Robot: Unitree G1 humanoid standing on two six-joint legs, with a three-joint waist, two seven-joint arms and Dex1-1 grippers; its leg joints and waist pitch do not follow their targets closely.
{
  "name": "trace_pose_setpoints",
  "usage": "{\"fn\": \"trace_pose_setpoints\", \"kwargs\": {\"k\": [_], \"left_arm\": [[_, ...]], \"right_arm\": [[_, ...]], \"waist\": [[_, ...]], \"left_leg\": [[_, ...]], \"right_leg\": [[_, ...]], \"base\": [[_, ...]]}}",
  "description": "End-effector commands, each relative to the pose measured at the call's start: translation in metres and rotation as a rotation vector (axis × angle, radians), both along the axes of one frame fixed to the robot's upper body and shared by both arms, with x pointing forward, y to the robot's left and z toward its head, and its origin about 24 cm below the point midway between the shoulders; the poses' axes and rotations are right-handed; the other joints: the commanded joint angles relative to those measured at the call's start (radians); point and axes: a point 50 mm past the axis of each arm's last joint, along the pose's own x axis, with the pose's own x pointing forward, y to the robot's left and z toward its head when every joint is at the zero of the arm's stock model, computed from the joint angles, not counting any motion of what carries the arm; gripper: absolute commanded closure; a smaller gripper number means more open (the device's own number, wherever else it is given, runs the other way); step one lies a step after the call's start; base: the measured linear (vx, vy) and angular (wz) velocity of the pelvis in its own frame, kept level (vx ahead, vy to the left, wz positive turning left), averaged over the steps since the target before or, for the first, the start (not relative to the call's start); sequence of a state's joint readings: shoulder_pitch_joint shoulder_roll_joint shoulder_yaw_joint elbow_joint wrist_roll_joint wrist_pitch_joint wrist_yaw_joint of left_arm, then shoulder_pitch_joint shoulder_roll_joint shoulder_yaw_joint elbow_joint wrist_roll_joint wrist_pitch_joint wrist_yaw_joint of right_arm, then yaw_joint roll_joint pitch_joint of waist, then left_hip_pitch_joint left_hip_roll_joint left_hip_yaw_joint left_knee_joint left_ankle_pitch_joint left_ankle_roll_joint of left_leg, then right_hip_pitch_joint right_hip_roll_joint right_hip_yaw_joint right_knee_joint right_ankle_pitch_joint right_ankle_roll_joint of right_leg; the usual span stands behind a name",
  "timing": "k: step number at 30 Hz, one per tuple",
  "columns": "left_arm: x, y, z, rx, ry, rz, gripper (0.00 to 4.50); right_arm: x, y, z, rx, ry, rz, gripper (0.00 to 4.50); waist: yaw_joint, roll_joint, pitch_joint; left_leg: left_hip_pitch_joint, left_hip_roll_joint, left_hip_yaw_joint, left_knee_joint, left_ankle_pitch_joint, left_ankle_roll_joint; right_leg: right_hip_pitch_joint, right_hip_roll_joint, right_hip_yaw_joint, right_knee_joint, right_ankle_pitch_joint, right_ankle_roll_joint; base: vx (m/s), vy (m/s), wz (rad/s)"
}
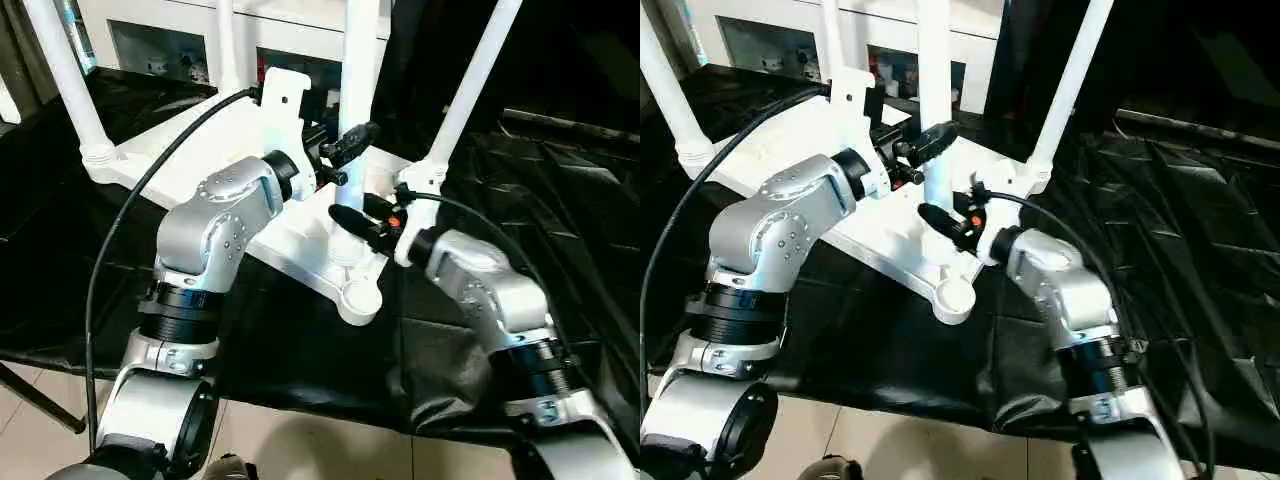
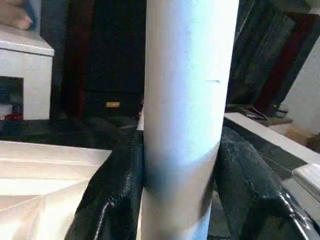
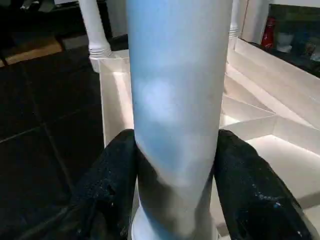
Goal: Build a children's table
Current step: Pick table leg
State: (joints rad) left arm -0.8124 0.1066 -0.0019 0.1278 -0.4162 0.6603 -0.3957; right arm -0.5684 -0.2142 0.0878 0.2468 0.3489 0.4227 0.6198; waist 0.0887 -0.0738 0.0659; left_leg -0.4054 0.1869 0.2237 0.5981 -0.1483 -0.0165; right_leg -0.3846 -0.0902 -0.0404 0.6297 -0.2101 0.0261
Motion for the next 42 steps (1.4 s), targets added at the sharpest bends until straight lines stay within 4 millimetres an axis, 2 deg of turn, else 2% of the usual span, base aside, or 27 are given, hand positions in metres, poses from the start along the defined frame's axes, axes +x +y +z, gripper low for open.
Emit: {"fn": "trace_pose_setpoints", "kwargs": {"k": [1, 2, 3, 4, 5, 7, 10, 11, 14, 16, 18, 20, 22, 23, 32, 35, 36, 40, 42], "left_arm": [[-0.001, 0.002, 0.006, -0.035, 0.012, -0.044, 1.98], [-0.002, 0.004, 0.007, -0.078, 0.03, -0.084, 1.98], [-0.005, 0.009, 0.004, -0.156, 0.093, -0.204, 1.98], [-0.005, 0.01, 0.004, -0.16, 0.096, -0.21, 1.9], [-0.009, 0.014, 0.002, -0.221, 0.13, -0.312, 1.86], [-0.013, 0.02, -0.001, -0.257, 0.137, -0.396, 1.84], [-0.023, 0.022, -0.005, -0.251, 0.13, -0.533, 1.84], [-0.026, 0.022, -0.005, -0.256, 0.123, -0.56, 1.84], [-0.033, 0.021, -0.001, -0.281, 0.109, -0.627, 1.84], [-0.036, 0.02, 0.001, -0.295, 0.101, -0.66, 1.84], [-0.037, 0.021, 0.002, -0.31, 0.101, -0.676, 2.19], [-0.037, 0.022, 0.003, -0.332, 0.108, -0.686, 2.19], [-0.036, 0.024, 0.003, -0.346, 0.112, -0.695, 2.34], [-0.036, 0.024, 0.003, -0.353, 0.109, -0.704, 2.55], [-0.033, 0.025, 0.003, -0.367, 0.112, -0.679, 2.64], [-0.03, 0.023, 0.002, -0.351, 0.1, -0.642, 2.64], [-0.03, 0.023, 0.002, -0.346, 0.097, -0.635, 2.64], [-0.025, 0.019, 0.002, -0.256, 0.064, -0.565, 2.64], [-0.023, 0.016, 0.002, -0.209, 0.047, -0.552, 2.65]], "right_arm": [[-0.005, -0.004, 0.016, 0.054, -0.064, 0.077, 2.64], [-0.009, -0.005, 0.019, 0.07, -0.069, 0.124, 2.64], [-0.019, -0.009, 0.026, 0.139, -0.047, 0.236, 2.64], [-0.019, -0.009, 0.026, 0.143, -0.046, 0.242, 2.64], [-0.025, -0.013, 0.03, 0.179, -0.04, 0.301, 2.64], [-0.032, -0.017, 0.035, 0.221, -0.029, 0.37, 2.64], [-0.043, -0.025, 0.041, 0.247, -0.002, 0.477, 2.64], [-0.045, -0.028, 0.042, 0.249, 0.006, 0.495, 2.64], [-0.05, -0.032, 0.042, 0.246, 0.035, 0.545, 2.64], [-0.052, -0.034, 0.042, 0.242, 0.049, 0.557, 2.64], [-0.054, -0.036, 0.042, 0.243, 0.057, 0.562, 2.64], [-0.056, -0.037, 0.042, 0.244, 0.072, 0.577, 2.64], [-0.058, -0.038, 0.042, 0.245, 0.084, 0.589, 2.64], [-0.059, -0.038, 0.042, 0.242, 0.089, 0.597, 2.65], [-0.061, -0.04, 0.04, 0.223, 0.102, 0.605, 2.65], [-0.057, -0.04, 0.037, 0.195, 0.108, 0.555, 2.65], [-0.056, -0.039, 0.036, 0.191, 0.11, 0.544, 2.09], [-0.052, -0.035, 0.032, 0.144, 0.12, 0.478, 1.74], [-0.051, -0.032, 0.029, 0.092, 0.115, 0.456, 1.54]], "waist": [[0.001, 0.002, -0.079], [0.001, 0.001, -0.078], [0.003, -0.003, -0.077], [0.008, 0.0, -0.079], [0.004, -0.003, -0.078], [0.007, 0.003, -0.077], [0.006, 0.005, -0.073], [0.006, 0.012, -0.073], [0.01, 0.011, -0.075], [0.011, 0.009, -0.074], [0.011, 0.007, -0.073], [0.012, 0.005, -0.074], [0.012, 0.007, -0.074], [0.013, 0.007, -0.075], [0.014, 0.005, -0.074], [0.014, 0.005, -0.074], [0.014, 0.005, -0.074], [0.013, 0.002, -0.075], [0.012, 0.001, -0.075]], "left_leg": [[0.042, 0.043, -0.03, -0.063, -0.171, -0.047], [0.042, 0.044, -0.031, -0.063, -0.172, -0.046], [0.042, 0.042, -0.029, -0.062, -0.173, -0.036], [0.042, 0.042, -0.03, -0.061, -0.159, -0.022], [0.041, 0.042, -0.03, -0.061, -0.155, -0.016], [0.041, 0.043, -0.029, -0.062, -0.159, -0.012], [0.045, 0.045, -0.03, -0.066, -0.193, -0.03], [0.046, 0.047, -0.031, -0.068, -0.209, -0.045], [0.05, 0.049, -0.031, -0.069, -0.234, -0.068], [0.048, 0.047, -0.031, -0.07, -0.238, -0.072], [0.047, 0.048, -0.032, -0.07, -0.238, -0.074], [0.046, 0.046, -0.031, -0.068, -0.225, -0.071], [0.046, 0.047, -0.032, -0.068, -0.224, -0.07], [0.048, 0.047, -0.031, -0.068, -0.219, -0.069], [0.047, 0.047, -0.032, -0.067, -0.222, -0.073], [0.046, 0.048, -0.032, -0.068, -0.218, -0.074], [0.046, 0.048, -0.032, -0.068, -0.218, -0.074], [0.045, 0.048, -0.033, -0.068, -0.213, -0.077], [0.047, 0.048, -0.033, -0.068, -0.208, -0.082]], "right_leg": [[0.03, -0.05, 0.035, -0.068, -0.059, -0.195], [0.03, -0.05, 0.034, -0.068, -0.063, -0.196], [0.034, -0.05, 0.034, -0.068, -0.064, -0.203], [0.035, -0.05, 0.034, -0.064, -0.053, -0.215], [0.031, -0.047, 0.032, -0.064, -0.045, -0.223], [0.031, -0.048, 0.033, -0.065, -0.057, -0.232], [0.029, -0.049, 0.032, -0.071, -0.109, -0.23], [0.027, -0.051, 0.033, -0.07, -0.126, -0.226], [0.026, -0.052, 0.033, -0.071, -0.14, -0.223], [0.026, -0.054, 0.033, -0.073, -0.15, -0.221], [0.027, -0.055, 0.034, -0.074, -0.159, -0.216], [0.027, -0.054, 0.034, -0.073, -0.154, -0.215], [0.026, -0.055, 0.034, -0.073, -0.154, -0.214], [0.026, -0.054, 0.034, -0.074, -0.151, -0.214], [0.025, -0.056, 0.034, -0.075, -0.164, -0.208], [0.025, -0.056, 0.034, -0.075, -0.163, -0.207], [0.025, -0.056, 0.034, -0.075, -0.163, -0.207], [0.026, -0.056, 0.034, -0.076, -0.162, -0.198], [0.024, -0.057, 0.035, -0.077, -0.176, -0.178]], "base": [[0.0, 0.0, 0.0], [0.0, 0.0, 0.0], [0.0, 0.0, 0.0], [0.0, 0.0, 0.0], [0.0, 0.0, 0.0], [0.0, 0.0, 0.0], [0.0, 0.0, 0.0], [0.0, 0.0, 0.0], [0.0, 0.0, 0.0], [0.0, 0.0, 0.0], [0.0, 0.0, 0.0], [0.0, 0.0, 0.0], [0.0, 0.0, 0.0], [0.0, 0.0, 0.0], [0.0, 0.0, 0.0], [0.0, 0.0, 0.0], [0.0, 0.0, 0.0], [0.0, 0.0, 0.0], [0.0, 0.0, 0.0]]}}
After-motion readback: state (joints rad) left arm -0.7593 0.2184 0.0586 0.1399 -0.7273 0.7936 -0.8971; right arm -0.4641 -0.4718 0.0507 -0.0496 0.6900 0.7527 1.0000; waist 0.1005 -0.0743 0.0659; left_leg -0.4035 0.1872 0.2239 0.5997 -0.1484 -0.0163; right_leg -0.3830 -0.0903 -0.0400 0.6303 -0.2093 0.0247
